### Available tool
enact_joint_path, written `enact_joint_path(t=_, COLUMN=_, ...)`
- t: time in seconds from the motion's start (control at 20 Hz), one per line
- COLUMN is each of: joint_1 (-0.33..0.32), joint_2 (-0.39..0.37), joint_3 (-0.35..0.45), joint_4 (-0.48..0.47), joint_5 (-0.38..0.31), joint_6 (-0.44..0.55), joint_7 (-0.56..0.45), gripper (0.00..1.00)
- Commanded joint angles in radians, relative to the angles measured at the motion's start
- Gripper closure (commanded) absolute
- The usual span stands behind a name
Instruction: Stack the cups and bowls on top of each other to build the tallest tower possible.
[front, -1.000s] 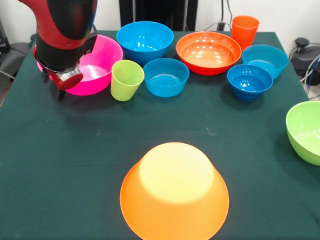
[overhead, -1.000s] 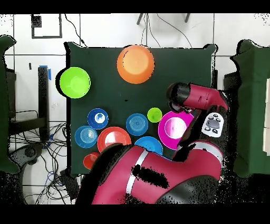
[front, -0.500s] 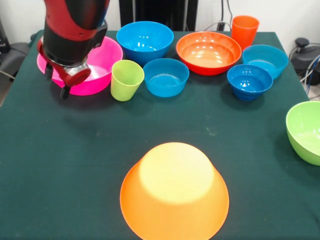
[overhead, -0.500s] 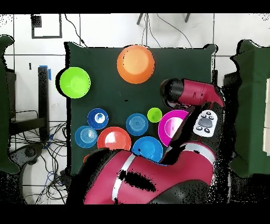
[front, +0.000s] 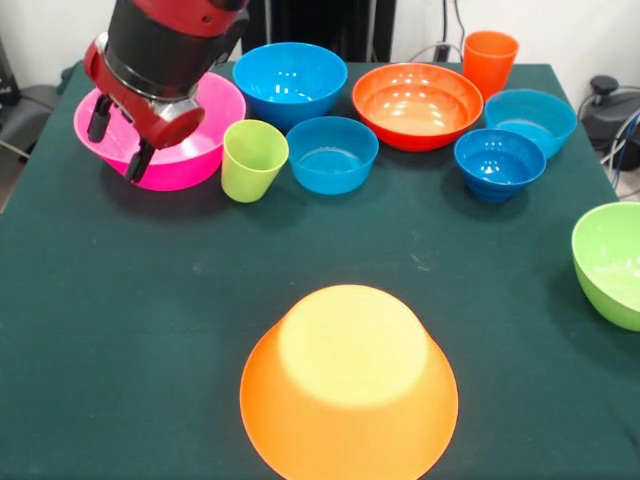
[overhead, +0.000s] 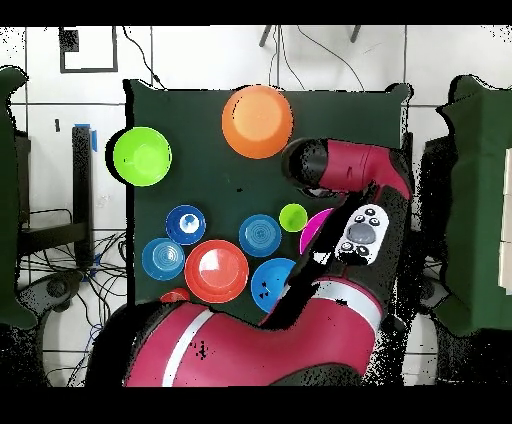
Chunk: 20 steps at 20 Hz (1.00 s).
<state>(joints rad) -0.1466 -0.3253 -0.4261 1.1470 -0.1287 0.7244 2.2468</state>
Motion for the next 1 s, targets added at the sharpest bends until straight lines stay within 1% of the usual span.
enact_joint_path(t=0.05, joint_1=0.012, joint_2=0.021, joint_3=0.051, joint_4=0.058, joint_5=0.02, joint_6=0.092, joint_7=0.11, gripper=0.0)
enact_joint_path(t=0.15, joint_1=0.011, joint_2=0.029, joint_3=0.048, joint_4=0.06, joint_5=0.046, joint_6=0.118, joint_7=0.143, gripper=0.0)
enact_joint_path(t=0.3, joint_1=0.029, joint_2=0.049, joint_3=0.018, joint_4=0.066, joint_5=0.099, joint_6=0.148, joint_7=0.254, gripper=0.0)
enact_joint_path(t=0.45, joint_1=0.042, joint_2=0.063, joint_3=-0.002, joint_4=0.081, joint_5=0.154, joint_6=0.177, joint_7=0.33, gripper=0.0)
enact_joint_path(t=0.8, joint_1=0.062, joint_2=0.084, joint_3=-0.03, joint_4=0.123, joint_5=0.243, joint_6=0.132, joint_7=0.434, gripper=0.0)
enact_joint_path(t=1.0, joint_1=0.061, joint_2=0.087, joint_3=-0.034, joint_4=0.133, joint_5=0.282, joint_6=0.133, joint_7=0.462, gripper=0.0)
